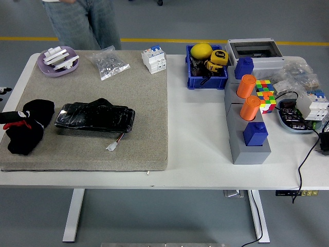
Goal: Pick the rag up,wipe the panel,place it on the desk
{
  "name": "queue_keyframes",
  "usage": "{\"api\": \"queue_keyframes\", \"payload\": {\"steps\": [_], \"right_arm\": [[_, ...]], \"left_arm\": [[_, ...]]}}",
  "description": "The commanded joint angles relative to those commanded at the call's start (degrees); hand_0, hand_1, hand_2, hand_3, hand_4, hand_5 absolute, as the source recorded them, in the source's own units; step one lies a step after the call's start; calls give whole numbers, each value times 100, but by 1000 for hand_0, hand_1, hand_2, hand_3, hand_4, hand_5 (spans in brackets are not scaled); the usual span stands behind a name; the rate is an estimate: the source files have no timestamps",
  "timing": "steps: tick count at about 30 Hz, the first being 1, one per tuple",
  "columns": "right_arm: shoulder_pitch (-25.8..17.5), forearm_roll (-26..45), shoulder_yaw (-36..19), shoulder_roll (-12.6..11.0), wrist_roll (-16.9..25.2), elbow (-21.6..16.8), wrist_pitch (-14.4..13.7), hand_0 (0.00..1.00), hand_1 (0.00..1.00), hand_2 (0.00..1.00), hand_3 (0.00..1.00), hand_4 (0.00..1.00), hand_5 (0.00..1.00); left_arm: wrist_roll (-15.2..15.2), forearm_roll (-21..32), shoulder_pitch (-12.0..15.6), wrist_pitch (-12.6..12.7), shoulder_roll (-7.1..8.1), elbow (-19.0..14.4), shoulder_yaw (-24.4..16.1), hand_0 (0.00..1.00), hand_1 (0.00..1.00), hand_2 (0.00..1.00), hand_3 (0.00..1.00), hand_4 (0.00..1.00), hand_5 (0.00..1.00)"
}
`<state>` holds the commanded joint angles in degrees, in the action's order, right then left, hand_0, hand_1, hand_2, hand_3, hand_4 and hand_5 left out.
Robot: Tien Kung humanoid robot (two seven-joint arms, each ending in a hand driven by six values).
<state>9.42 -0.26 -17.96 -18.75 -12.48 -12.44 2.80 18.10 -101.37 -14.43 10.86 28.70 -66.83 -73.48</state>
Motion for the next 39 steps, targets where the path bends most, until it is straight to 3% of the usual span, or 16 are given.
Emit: {"api": "queue_keyframes", "payload": {"steps": [5,13,19,25,26,31,32,37,38,39], "right_arm": [[12,1,4,-2,10,-2,-5,711,595,648,638,998,567],[19,136,143,-40,101,-16,6,710,593,647,638,998,567],[36,152,168,-47,130,-22,15,711,592,647,638,998,567],[37,133,145,-56,126,-21,8,708,590,647,637,998,565],[39,132,144,-56,126,-22,8,709,591,647,637,998,567],[55,121,151,-60,125,-27,8,709,591,647,637,998,567],[58,122,153,-61,126,-28,8,708,590,646,636,998,567],[77,122,141,-76,124,-23,-7,708,590,646,636,998,567],[78,135,147,-78,129,-21,-7,709,590,646,637,998,567],[79,141,147,-80,132,-19,-9,709,590,646,637,998,567]], "left_arm": [[-10,21,-69,25,-101,67,152,809,858,912,872,998,389],[-149,131,-219,171,-133,415,390,801,849,908,860,998,395],[-294,265,-418,317,-162,989,558,792,832,894,850,998,402],[-351,400,-507,357,-203,1353,712,770,808,885,838,998,403],[-361,421,-514,365,-211,1384,735,708,744,880,829,998,400],[-365,432,-560,399,-235,1423,856,708,744,880,829,998,400],[-363,432,-568,401,-238,1429,869,621,651,858,825,998,397],[-347,484,-642,414,-305,1480,948,621,651,858,825,998,397],[-347,488,-649,413,-311,1492,957,550,551,842,813,983,337],[-336,490,-652,406,-316,1501,964,550,551,842,813,983,337]]}}
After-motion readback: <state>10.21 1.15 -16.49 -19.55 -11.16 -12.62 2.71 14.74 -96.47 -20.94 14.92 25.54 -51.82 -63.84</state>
